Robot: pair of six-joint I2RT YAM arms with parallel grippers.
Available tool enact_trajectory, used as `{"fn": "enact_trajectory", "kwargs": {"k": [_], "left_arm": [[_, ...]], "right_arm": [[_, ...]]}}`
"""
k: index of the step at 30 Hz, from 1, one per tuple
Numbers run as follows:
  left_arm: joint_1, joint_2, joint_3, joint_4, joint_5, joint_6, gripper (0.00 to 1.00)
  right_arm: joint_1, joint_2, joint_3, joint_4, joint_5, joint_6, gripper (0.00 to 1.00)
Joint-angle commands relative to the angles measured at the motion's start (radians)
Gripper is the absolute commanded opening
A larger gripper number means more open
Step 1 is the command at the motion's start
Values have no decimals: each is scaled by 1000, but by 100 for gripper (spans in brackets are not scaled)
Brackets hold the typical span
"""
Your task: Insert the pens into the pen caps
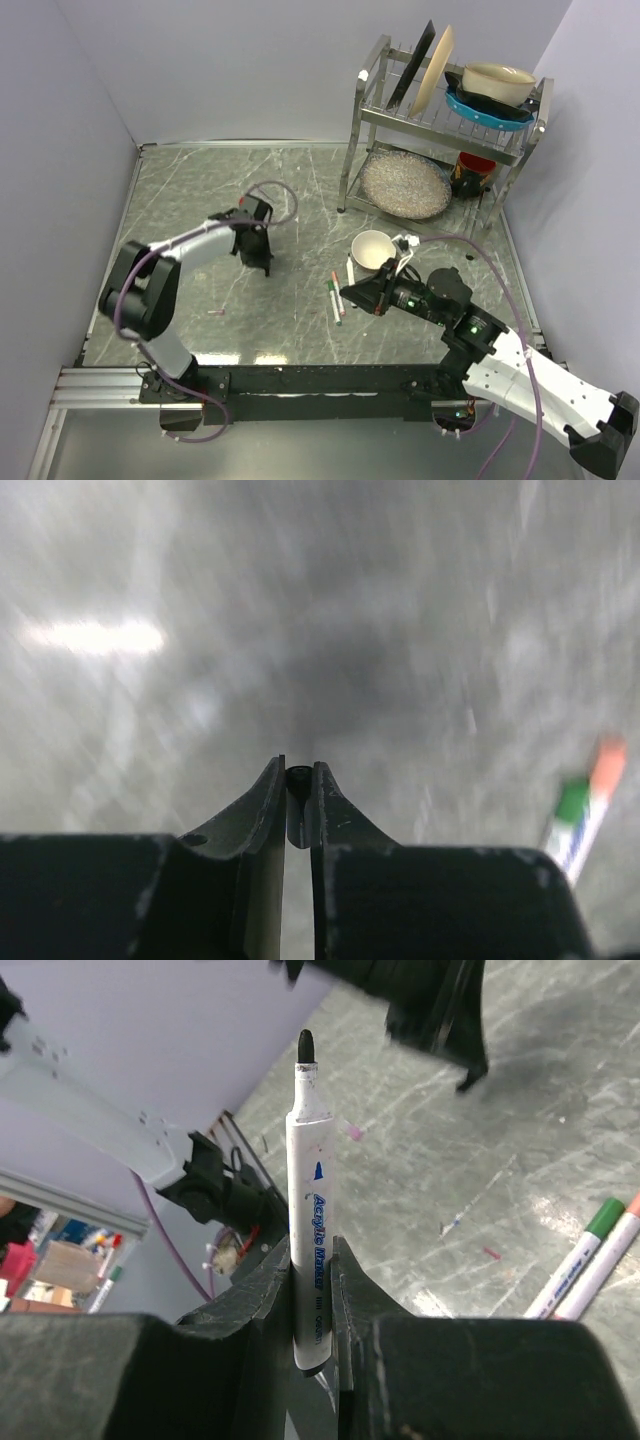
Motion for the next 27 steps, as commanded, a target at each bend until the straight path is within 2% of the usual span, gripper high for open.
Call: {"fn": "enact_trajectory", "kwargs": {"k": [1, 11, 16, 19, 20, 23, 24, 25, 27], "left_arm": [[-110, -115, -85, -25, -67, -138, 1], [-210, -77, -105, -71, -151, -207, 2], [-227, -153, -149, -4, -59, -243, 1], [-241, -276, -224, 140, 20, -312, 1], [-247, -313, -250, 274, 48, -344, 1], [-273, -475, -396, 538, 128, -452, 1], [-281, -545, -431, 714, 146, -483, 1], [-290, -578, -497, 793, 143, -509, 1], [-316, -645, -536, 948, 108, -560, 1]], "right_arm": [[-1, -51, -43, -38, 32, 21, 0], [-1, -106, -82, -50, 47, 61, 0], [0, -56, -115, 6, -12, 65, 0], [2, -10, -164, 124, -97, 108, 0], [-1, 1, -189, 197, -129, 122, 0], [3, 43, -230, 352, -164, 179, 0], [8, 66, -238, 391, -181, 192, 0], [14, 78, -252, 429, -184, 214, 0], [28, 115, -261, 520, -177, 225, 0]]}}
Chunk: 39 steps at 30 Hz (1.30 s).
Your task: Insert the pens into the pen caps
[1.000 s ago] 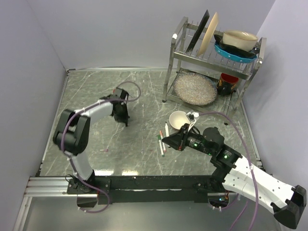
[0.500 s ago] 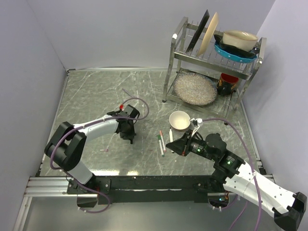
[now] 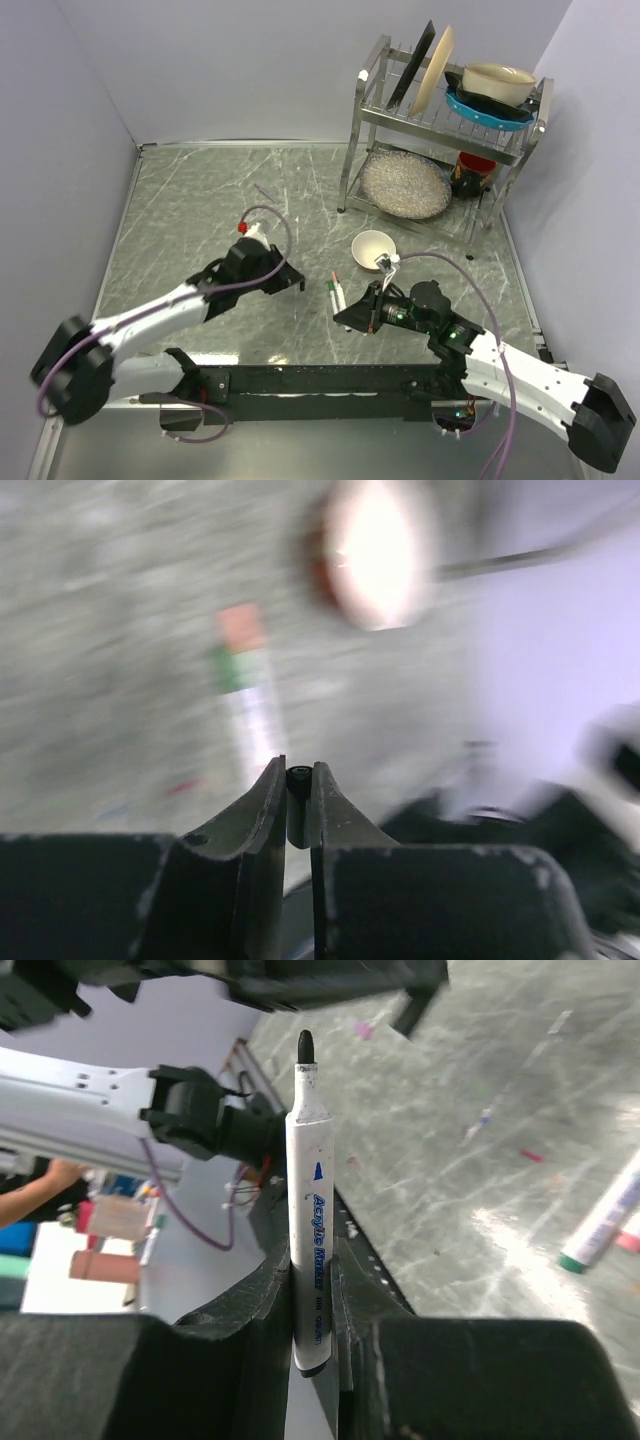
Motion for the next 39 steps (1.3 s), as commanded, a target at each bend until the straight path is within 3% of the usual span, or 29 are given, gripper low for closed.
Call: {"fn": "enact_trajectory", "kwargs": {"k": [1, 12, 39], "left_arm": [[-48, -132, -95, 499, 18, -151, 1], [-193, -205, -69, 612, -119, -65, 1], [-222, -262, -80, 574, -133, -10, 1]], "right_arm": [[40, 51, -10, 301, -33, 66, 0], [128, 157, 30, 441, 78, 101, 0], [172, 162, 91, 422, 150, 107, 0]]}}
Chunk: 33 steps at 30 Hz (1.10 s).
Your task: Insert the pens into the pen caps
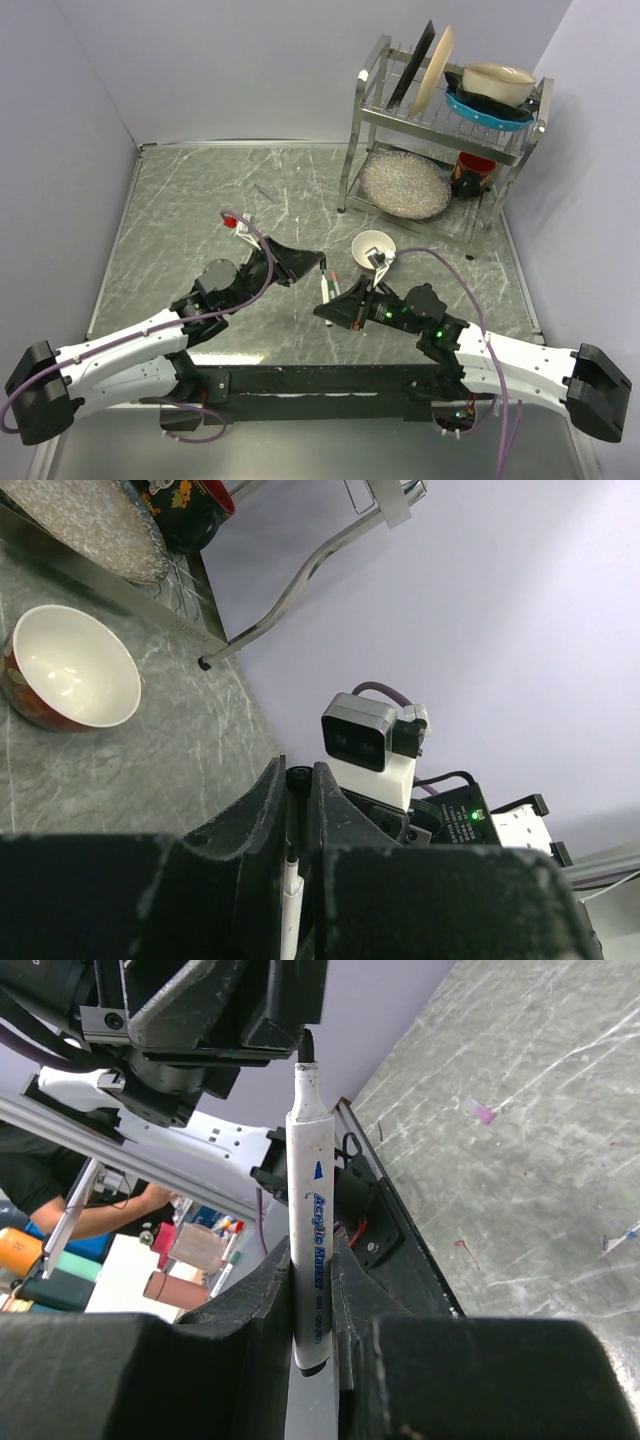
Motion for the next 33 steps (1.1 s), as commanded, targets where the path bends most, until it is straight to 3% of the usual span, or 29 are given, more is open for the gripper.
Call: {"fn": "enact_trajectory", "kwargs": {"k": [1, 14, 33], "left_arm": [[-7, -16, 5, 33, 5, 20, 1], [-34, -46, -34, 38, -12, 23, 1], [-32, -85, 44, -77, -84, 71, 1]], "right_arm": [[10, 5, 53, 45, 24, -1, 0], [9, -9, 80, 5, 51, -19, 0], [13, 19, 27, 63, 11, 25, 0]]}}
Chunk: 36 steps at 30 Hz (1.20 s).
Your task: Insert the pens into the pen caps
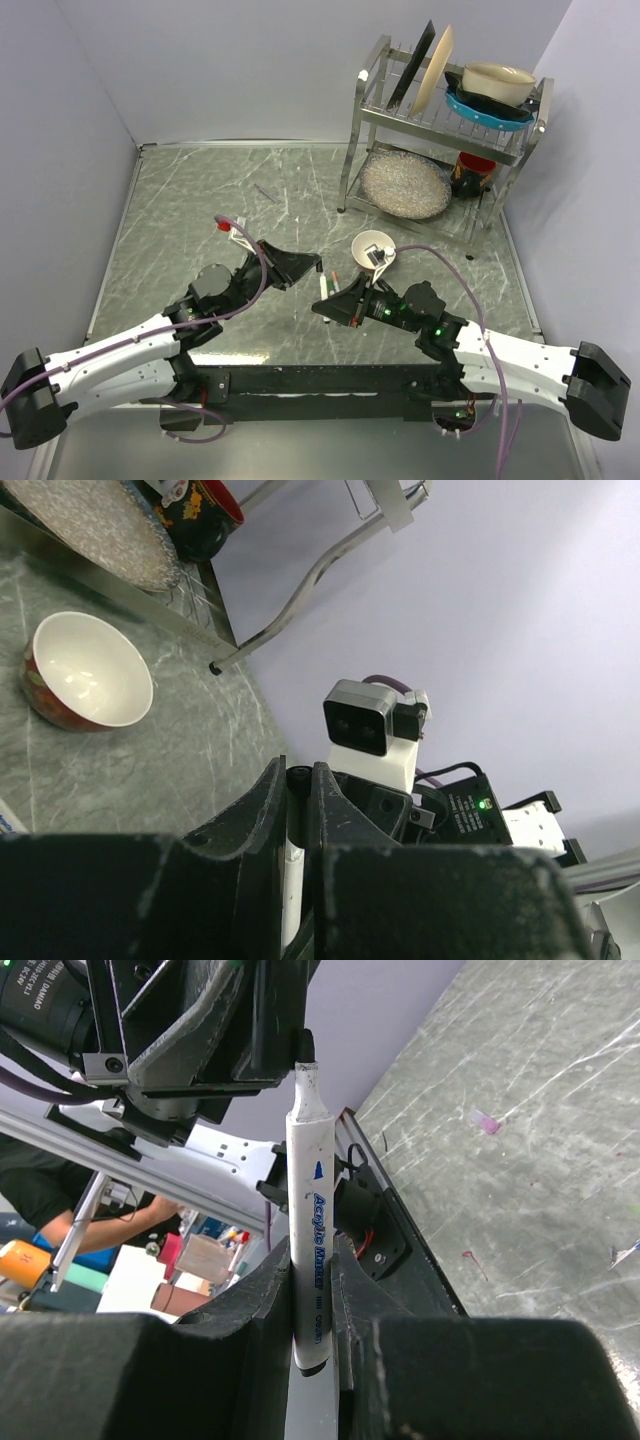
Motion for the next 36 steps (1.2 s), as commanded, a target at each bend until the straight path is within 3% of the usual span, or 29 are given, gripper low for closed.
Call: {"fn": "enact_trajectory", "kwargs": {"k": [1, 36], "left_arm": [[-1, -17, 53, -19, -35, 38, 1], [-1, 27, 74, 4, -26, 43, 1]], "right_arm": [[12, 3, -3, 68, -13, 7, 0], [20, -31, 23, 22, -8, -16, 0]]}}
